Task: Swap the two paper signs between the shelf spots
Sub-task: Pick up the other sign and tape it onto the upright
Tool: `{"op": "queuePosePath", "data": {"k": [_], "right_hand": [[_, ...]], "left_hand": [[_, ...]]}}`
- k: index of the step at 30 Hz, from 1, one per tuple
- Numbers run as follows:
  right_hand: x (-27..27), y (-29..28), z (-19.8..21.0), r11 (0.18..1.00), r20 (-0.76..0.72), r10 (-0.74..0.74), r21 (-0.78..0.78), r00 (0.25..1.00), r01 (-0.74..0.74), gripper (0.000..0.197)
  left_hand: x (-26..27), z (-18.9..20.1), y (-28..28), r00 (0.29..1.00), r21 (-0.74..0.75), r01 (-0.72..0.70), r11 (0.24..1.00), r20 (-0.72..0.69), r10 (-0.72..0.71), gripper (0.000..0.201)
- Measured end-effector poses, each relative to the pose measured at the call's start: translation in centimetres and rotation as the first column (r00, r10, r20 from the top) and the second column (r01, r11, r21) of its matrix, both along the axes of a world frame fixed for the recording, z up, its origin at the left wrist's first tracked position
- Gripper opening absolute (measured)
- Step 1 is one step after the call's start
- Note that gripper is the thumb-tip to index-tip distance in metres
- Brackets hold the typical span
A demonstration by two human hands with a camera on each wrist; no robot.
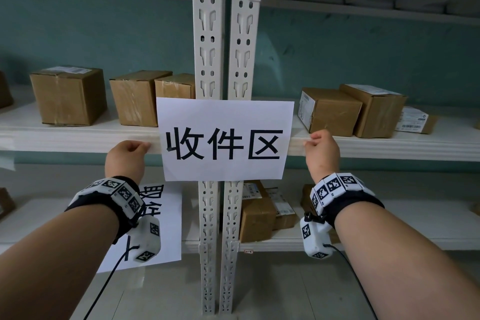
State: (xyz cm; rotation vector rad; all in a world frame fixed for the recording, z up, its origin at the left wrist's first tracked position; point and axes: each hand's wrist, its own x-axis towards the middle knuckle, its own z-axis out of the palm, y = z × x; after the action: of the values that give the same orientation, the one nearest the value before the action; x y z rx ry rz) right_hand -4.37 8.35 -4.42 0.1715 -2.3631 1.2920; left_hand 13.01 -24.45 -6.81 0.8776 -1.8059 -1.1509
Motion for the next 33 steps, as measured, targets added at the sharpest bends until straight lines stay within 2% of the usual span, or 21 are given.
{"op": "queuePosePath", "data": {"k": [18, 24, 30, 32, 33], "right_hand": [[0.2, -0.1, -0.2, 0.999, -0.011, 0.007, -0.035, 1.0, -0.007, 0.028], [0.0, 1.2, -0.5, 0.995, 0.032, -0.003, -0.102, 0.999, 0.007, 0.04], [0.1, 2.5, -0.3, 0.979, 0.005, -0.124, -0.164, 0.992, 0.123, 0.025], [0.6, 2.7, -0.2, 0.99, -0.047, -0.098, -0.11, 0.994, 0.092, 0.017], [1.0, 2.5, -0.1, 0.998, -0.06, -0.038, -0.061, 0.997, 0.034, 0.015]], "left_hand": [[0.1, 0.4, 0.3, 1.0, 0.016, -0.009, 1.0, 0.028, 0.009, 0.021], [0.2, 0.8, 0.2, 0.997, 0.016, -0.013, 1.0, 0.071, 0.012, 0.022], [0.1, 0.9, -0.1, 0.991, 0.019, -0.041, 0.999, 0.125, 0.039, 0.029], [0.3, 0.9, -0.6, 0.987, 0.06, -0.077, 0.995, 0.149, 0.067, 0.04], [0.4, 0.8, -0.7, 0.984, 0.076, -0.074, 0.994, 0.165, 0.06, 0.041]]}}
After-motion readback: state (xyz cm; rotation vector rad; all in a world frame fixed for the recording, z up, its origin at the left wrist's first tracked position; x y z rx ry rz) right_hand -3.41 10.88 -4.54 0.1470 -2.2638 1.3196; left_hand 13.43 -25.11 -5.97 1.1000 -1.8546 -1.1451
